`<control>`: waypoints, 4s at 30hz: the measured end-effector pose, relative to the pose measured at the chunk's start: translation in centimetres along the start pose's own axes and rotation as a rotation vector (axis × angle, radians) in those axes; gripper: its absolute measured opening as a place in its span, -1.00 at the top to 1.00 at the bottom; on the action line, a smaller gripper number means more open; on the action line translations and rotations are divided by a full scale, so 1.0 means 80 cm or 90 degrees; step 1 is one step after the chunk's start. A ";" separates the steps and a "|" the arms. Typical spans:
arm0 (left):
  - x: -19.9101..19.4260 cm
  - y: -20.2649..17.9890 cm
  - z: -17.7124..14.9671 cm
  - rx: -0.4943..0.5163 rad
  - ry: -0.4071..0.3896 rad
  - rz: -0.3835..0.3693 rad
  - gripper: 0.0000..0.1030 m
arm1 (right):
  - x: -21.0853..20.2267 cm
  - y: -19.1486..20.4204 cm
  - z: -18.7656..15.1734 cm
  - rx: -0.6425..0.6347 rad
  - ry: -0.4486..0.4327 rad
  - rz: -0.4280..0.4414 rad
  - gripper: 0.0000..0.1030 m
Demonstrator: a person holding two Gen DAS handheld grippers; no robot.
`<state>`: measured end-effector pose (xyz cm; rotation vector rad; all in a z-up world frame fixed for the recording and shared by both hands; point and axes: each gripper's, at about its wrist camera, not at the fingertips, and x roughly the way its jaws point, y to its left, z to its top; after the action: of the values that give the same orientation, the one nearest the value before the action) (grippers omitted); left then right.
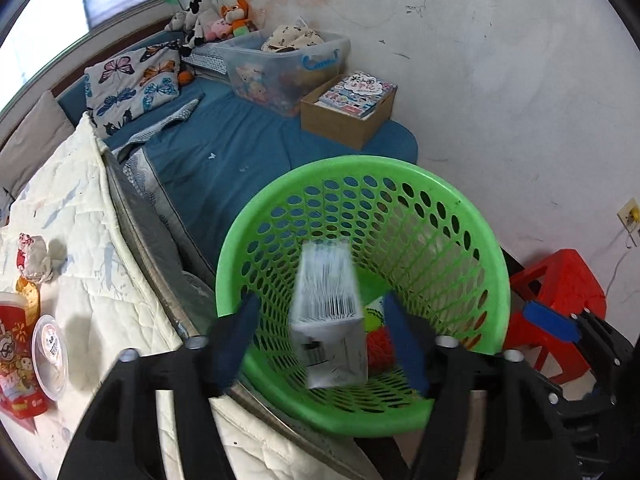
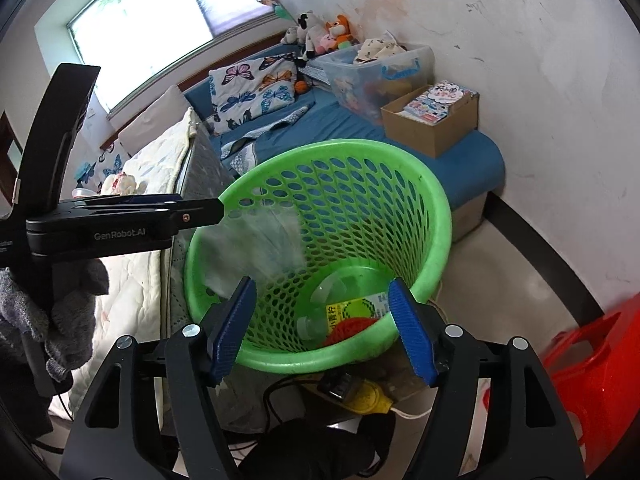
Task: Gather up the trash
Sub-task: 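Release the red net and milk carton into the green basket with both grippers, then return to the table and grasp the clear plastic lid with the left gripper, then lift the clear lid with the left gripper while the right gripper grasps the jelly cup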
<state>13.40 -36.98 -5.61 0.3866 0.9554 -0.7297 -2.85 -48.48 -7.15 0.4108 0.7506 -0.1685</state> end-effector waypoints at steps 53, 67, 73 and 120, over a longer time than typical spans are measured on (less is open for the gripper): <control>-0.142 0.162 -0.230 -0.074 -0.026 0.088 -0.82 | -0.014 0.164 -0.007 -0.140 0.000 0.104 -0.54; -0.118 0.162 -0.227 -0.062 -0.008 0.087 -0.82 | 0.003 0.189 -0.006 -0.170 0.020 0.117 -0.54; -0.123 0.163 -0.228 -0.064 -0.029 0.083 -0.74 | 0.011 0.203 -0.005 -0.191 0.028 0.124 -0.54; -0.239 0.305 -0.265 -0.264 -0.145 0.153 -0.73 | 0.183 0.379 0.038 -0.329 0.108 0.140 -0.39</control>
<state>11.08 0.26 -1.12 0.0495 0.8025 -0.3351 18.50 -22.28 -6.15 0.0122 0.8769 0.2672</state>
